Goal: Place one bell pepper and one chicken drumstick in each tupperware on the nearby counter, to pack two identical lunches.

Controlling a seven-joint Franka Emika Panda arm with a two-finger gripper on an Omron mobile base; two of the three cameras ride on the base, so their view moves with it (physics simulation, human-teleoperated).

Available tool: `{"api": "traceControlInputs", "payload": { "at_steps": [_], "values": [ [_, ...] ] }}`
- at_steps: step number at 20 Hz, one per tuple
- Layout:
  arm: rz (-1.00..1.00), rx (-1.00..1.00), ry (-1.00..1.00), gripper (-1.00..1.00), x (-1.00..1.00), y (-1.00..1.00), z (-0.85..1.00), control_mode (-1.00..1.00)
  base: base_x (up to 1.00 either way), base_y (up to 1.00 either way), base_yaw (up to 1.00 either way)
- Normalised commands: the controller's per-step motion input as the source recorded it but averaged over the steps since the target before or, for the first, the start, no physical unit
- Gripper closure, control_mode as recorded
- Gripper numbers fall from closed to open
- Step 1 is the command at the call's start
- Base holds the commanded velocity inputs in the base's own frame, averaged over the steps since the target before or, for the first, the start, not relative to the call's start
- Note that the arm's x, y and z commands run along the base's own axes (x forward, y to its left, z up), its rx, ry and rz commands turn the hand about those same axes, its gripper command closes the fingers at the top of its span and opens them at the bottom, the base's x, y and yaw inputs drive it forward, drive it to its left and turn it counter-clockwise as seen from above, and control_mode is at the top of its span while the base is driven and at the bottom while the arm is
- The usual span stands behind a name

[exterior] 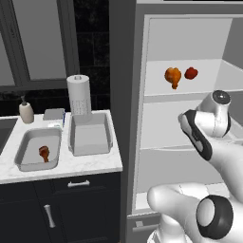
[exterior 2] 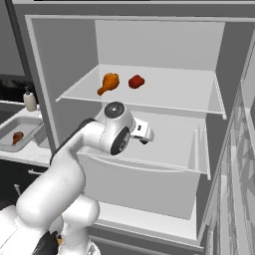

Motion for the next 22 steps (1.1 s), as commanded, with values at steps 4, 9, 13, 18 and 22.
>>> {"api": "traceControlInputs", "payload": {
  "at_steps": [4, 9, 13, 18, 22],
  "values": [
    [0.00, 0.07, 0.09, -1.00, 0.68, -0.56, -0.24, -1.00, 0.00, 0.00, 0.00],
    [0.00, 0.05, 0.03, -1.00, 0.26, -0.40, -0.09, -1.00, 0.00, 0.00, 0.00],
    [0.00, 0.01, -0.01, -1.00, 0.39, 0.00, -0.37, -1.00, 0.00, 0.00, 0.00],
    [0.00, 0.00, 0.00, -1.00, 0.32, 0.00, -0.12, -1.00, 0.00, 0.00, 0.00],
    [0.00, 0.00, 0.00, -1.00, 0.33, 0.00, 0.00, -1.00, 0.00, 0.00, 0.00]
  ]
}}
